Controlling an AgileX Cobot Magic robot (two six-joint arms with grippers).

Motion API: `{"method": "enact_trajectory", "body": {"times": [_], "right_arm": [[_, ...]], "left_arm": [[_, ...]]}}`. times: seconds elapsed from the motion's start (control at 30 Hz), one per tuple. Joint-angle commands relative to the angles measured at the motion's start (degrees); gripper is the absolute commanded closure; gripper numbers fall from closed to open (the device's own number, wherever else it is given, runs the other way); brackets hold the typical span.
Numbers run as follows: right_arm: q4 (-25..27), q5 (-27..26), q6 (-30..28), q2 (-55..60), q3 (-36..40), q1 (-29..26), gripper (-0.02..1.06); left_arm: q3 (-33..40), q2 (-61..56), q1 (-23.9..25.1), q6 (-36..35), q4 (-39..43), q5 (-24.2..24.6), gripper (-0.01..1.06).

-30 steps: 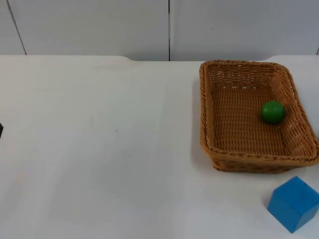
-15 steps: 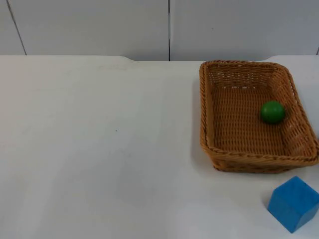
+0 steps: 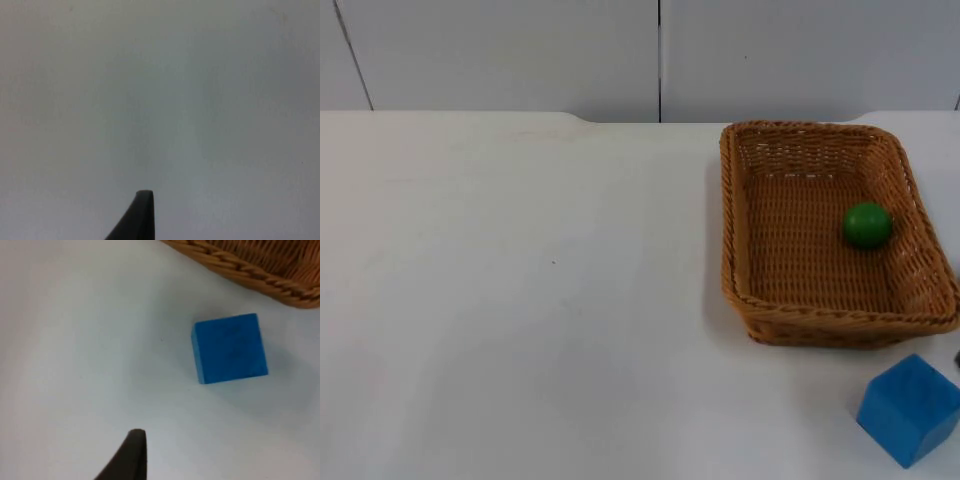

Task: Place all geometric objects except the red cube into the basket.

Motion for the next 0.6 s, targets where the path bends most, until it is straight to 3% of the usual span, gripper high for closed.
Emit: {"method": "enact_trajectory", "body": {"times": [0.0,0.13,0.17,0.33,0.37,0.43,0.57], "right_arm": [[-6.92,-5.05,12.2,0.04,3.48,3.44,0.0],[-16.69,-8.55,25.27,0.04,9.99,4.25,0.0],[-16.69,-8.55,25.27,0.04,9.99,4.25,0.0],[-31.1,-15.91,42.34,0.04,15.36,4.25,0.0],[-31.1,-15.91,42.34,0.04,15.36,4.25,0.0],[-38.12,-16.03,49.49,1.37,15.87,4.25,0.0],[-44.24,-21.72,52.43,6.01,15.9,4.25,0.02]], "left_arm": [[0.16,-0.36,0.08,-0.21,-0.38,-0.35,0.03],[0.16,-0.36,0.08,-0.21,-0.5,-0.46,0.03],[0.16,-0.36,0.08,-0.21,-0.5,-0.46,0.03],[0.16,-0.36,0.08,-0.21,-0.53,-1.16,0.03],[0.16,-0.36,0.08,-0.21,-0.53,-1.16,0.03],[0.16,-0.36,0.08,-0.21,-0.53,-1.16,0.03],[0.16,-0.36,0.08,-0.21,-0.63,-1.18,0.03]]}}
